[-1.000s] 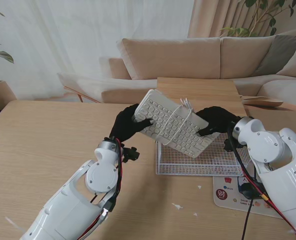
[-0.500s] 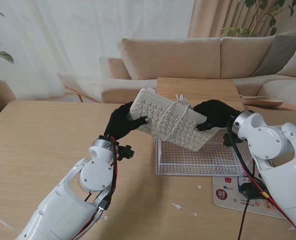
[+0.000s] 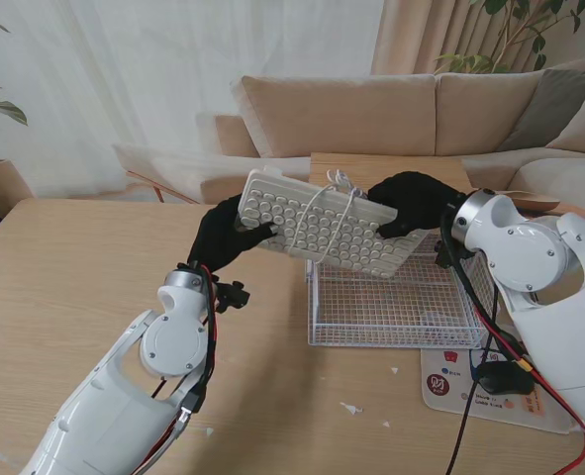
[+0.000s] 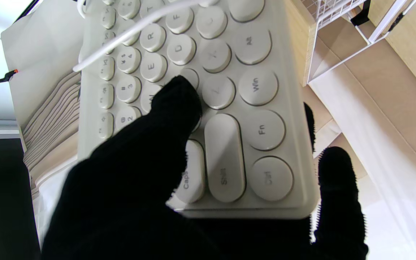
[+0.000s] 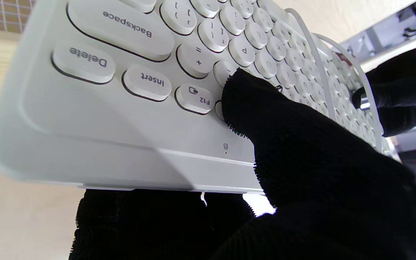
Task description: Unroll the mouse pad and set up the keyboard and mouse from the tabletop organizer
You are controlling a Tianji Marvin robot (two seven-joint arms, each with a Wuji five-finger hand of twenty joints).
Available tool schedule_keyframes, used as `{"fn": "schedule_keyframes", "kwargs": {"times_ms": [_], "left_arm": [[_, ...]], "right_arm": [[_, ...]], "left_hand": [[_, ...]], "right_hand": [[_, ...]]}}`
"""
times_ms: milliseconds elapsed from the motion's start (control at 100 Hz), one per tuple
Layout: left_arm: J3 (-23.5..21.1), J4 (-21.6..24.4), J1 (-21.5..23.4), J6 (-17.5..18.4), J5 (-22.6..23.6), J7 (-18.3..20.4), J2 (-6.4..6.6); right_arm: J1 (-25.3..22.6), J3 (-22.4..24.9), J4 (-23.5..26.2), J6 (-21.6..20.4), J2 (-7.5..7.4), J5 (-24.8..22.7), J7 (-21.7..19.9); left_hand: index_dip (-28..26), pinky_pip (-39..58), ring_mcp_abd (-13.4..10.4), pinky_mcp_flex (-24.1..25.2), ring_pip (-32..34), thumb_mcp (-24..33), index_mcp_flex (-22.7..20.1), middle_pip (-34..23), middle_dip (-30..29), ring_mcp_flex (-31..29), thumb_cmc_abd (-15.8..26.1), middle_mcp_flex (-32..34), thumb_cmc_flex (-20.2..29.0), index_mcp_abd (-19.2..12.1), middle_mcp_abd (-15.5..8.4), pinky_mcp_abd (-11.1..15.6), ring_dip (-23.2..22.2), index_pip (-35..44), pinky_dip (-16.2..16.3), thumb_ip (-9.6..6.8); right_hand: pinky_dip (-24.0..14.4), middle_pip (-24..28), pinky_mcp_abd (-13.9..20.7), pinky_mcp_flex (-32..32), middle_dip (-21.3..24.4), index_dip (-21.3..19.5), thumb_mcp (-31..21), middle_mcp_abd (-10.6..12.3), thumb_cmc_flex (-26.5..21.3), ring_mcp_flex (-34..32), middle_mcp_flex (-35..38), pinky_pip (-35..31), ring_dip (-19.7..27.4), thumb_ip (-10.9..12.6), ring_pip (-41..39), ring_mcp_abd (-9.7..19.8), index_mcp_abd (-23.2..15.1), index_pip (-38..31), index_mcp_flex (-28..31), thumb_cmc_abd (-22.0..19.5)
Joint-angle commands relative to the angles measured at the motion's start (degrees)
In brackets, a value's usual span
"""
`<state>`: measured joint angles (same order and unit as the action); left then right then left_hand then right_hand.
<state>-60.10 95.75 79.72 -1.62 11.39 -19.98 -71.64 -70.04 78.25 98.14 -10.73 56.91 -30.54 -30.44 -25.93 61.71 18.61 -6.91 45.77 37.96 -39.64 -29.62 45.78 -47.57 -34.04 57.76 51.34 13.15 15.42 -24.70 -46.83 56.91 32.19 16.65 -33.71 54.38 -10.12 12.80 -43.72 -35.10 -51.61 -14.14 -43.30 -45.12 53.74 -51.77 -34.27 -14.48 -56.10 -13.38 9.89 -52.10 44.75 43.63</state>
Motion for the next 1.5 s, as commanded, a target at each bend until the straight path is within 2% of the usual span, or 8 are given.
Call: {"fn": "schedule_keyframes", "kwargs": {"times_ms": [0, 250, 570, 770, 1180, 1490], "left_arm": [[-0.28, 1.38, 0.86, 0.28, 0.48, 0.69, -0.01], [-3.8, 2.83, 3.47, 0.62, 2.18, 0.61, 0.65], [-9.09, 3.45, 7.12, 1.58, 2.65, -0.32, 1.03], [-11.74, 3.51, 9.24, 2.69, 3.23, -0.87, 1.23], [-15.24, 2.1, 12.71, 2.7, 2.54, -2.49, 0.99], [-17.74, 2.24, 15.99, 1.85, 0.13, -1.98, 0.91]], "right_arm": [[1.25, -1.06, 1.8, -0.69, 0.95, 1.35, -0.24], [6.15, -5.25, 0.52, -1.51, 1.25, 3.89, -0.29], [12.56, -13.82, -4.13, -0.18, 2.84, 7.39, 3.2], [16.34, -19.46, -7.88, -0.96, 3.83, 8.04, 5.44], [21.74, -28.31, -13.62, -0.76, 5.91, 12.04, 8.3], [22.85, -32.29, -15.96, 0.23, 6.46, 12.43, 8.38]], "left_hand": [[0.8, -0.64, -0.23, 1.12, 0.22, 4.21, -3.16, -3.76, 0.96, 1.3, 5.58, 2.01, 6.76, -4.38, -1.92, -0.84, 0.72, -0.39, 0.56, -6.15], [1.97, -0.96, -0.13, 2.15, 0.87, 4.15, -3.93, -3.73, 1.28, 3.27, 5.4, 1.88, 6.33, -4.8, -1.97, -0.82, 0.28, -0.95, 0.4, -6.32], [2.28, -1.08, 0.47, 2.88, 1.43, 3.91, -3.97, -3.74, 1.64, 4.15, 5.5, 1.77, 6.52, -4.31, -1.57, -0.79, 0.0, -1.2, 0.29, -6.43], [2.32, -1.21, 0.73, 3.17, 1.68, 3.77, -4.13, -3.85, 1.74, 4.13, 5.48, 1.97, 6.66, -3.89, -1.38, -0.9, -0.07, -1.29, 0.17, -6.48], [2.11, -1.4, 1.54, 3.53, 2.01, 3.77, -4.22, -4.16, 1.9, 4.15, 5.55, 2.12, 7.13, -3.03, -0.65, -1.01, -0.2, -1.38, 0.0, -6.54], [1.77, -1.33, 2.01, 3.97, 2.25, 3.71, -4.21, -4.39, 2.05, 4.41, 5.6, 1.97, 7.51, -2.38, 0.01, -0.8, -0.38, -1.54, 0.05, -6.59]], "right_hand": [[1.48, 4.01, -0.09, -0.01, -1.32, -2.37, -6.96, 0.67, -3.84, -1.59, 2.33, -2.25, -0.78, 1.94, -1.24, 2.63, -7.49, -3.16, 1.93, -2.82], [1.91, 3.91, 0.06, 0.18, -1.38, -2.44, -6.98, 1.01, -3.71, -1.55, 2.29, -2.52, -0.79, 1.94, -1.06, 3.02, -7.89, -3.13, 1.97, -2.84], [2.43, 3.73, 0.29, -0.14, -1.5, -2.52, -6.65, 1.5, -3.46, -1.34, 1.89, -2.71, -0.79, 1.83, -0.85, 3.25, -8.44, -2.97, 1.7, -3.36], [2.78, 3.67, 0.5, -0.63, -1.56, -2.67, -6.09, 1.92, -3.46, -1.16, 1.74, -2.71, -0.76, 1.84, -0.66, 3.7, -8.98, -2.9, 1.58, -3.85], [3.43, 3.54, 0.6, -1.3, -1.68, -2.79, -5.57, 2.15, -3.4, -0.77, 1.45, -2.43, -0.72, 1.78, -0.43, 3.86, -9.42, -2.74, 1.36, -4.49], [3.81, 3.54, 0.57, -1.93, -1.77, -2.93, -5.19, 2.3, -3.47, -0.68, 1.26, -2.13, -0.67, 1.88, -0.34, 3.94, -9.35, -2.65, 1.1, -4.85]]}}
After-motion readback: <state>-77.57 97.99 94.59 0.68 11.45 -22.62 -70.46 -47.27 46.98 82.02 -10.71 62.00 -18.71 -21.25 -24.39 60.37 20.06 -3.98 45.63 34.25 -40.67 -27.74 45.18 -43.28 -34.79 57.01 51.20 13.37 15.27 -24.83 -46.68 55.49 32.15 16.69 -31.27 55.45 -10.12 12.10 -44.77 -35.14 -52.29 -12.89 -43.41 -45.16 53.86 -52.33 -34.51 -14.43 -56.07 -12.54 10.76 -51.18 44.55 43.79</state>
